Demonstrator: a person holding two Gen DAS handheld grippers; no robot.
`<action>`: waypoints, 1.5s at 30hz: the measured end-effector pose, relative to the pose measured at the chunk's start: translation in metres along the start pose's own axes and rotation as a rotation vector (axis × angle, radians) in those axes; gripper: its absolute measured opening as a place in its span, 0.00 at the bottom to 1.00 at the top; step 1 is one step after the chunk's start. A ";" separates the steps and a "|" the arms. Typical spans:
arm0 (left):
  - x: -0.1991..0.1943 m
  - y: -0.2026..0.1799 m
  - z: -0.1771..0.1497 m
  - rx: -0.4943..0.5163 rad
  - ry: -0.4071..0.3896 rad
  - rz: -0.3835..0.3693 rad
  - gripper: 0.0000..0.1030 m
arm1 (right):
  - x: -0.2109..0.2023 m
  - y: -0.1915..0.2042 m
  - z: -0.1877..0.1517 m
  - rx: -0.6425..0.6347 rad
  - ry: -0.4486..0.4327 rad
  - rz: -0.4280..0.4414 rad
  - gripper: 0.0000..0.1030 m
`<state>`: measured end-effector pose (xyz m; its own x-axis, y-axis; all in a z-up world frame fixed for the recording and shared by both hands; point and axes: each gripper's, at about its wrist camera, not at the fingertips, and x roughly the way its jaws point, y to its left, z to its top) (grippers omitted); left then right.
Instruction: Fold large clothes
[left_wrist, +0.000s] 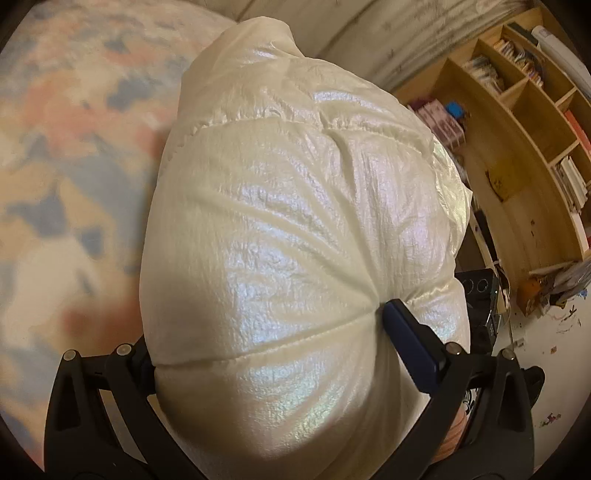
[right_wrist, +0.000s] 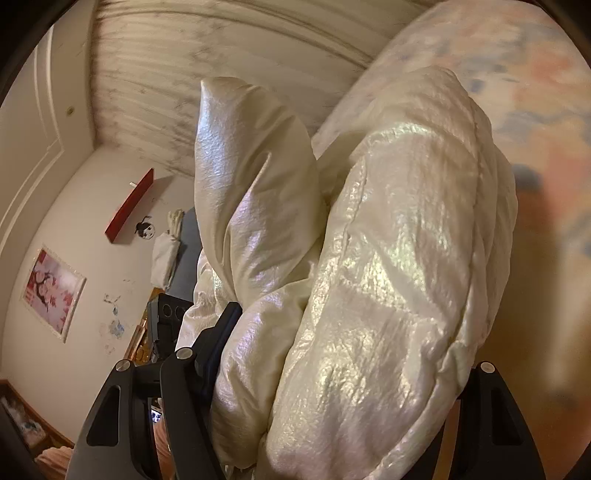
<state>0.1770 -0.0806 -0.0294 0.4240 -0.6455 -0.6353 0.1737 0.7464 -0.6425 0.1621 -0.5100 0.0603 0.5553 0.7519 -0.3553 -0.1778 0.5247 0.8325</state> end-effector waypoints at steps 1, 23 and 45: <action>-0.015 0.006 0.011 0.002 -0.014 0.009 0.98 | 0.006 0.009 0.004 -0.010 0.003 0.009 0.67; -0.094 0.269 0.242 -0.011 -0.098 0.144 0.98 | 0.208 0.016 0.080 -0.030 0.069 0.022 0.67; -0.143 0.278 0.192 -0.020 -0.198 0.360 1.00 | 0.091 0.022 0.050 -0.086 0.085 -0.224 0.93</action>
<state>0.3354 0.2499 -0.0347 0.6180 -0.2988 -0.7272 -0.0335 0.9141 -0.4041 0.2497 -0.4501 0.0679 0.5194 0.6419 -0.5640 -0.1288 0.7113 0.6910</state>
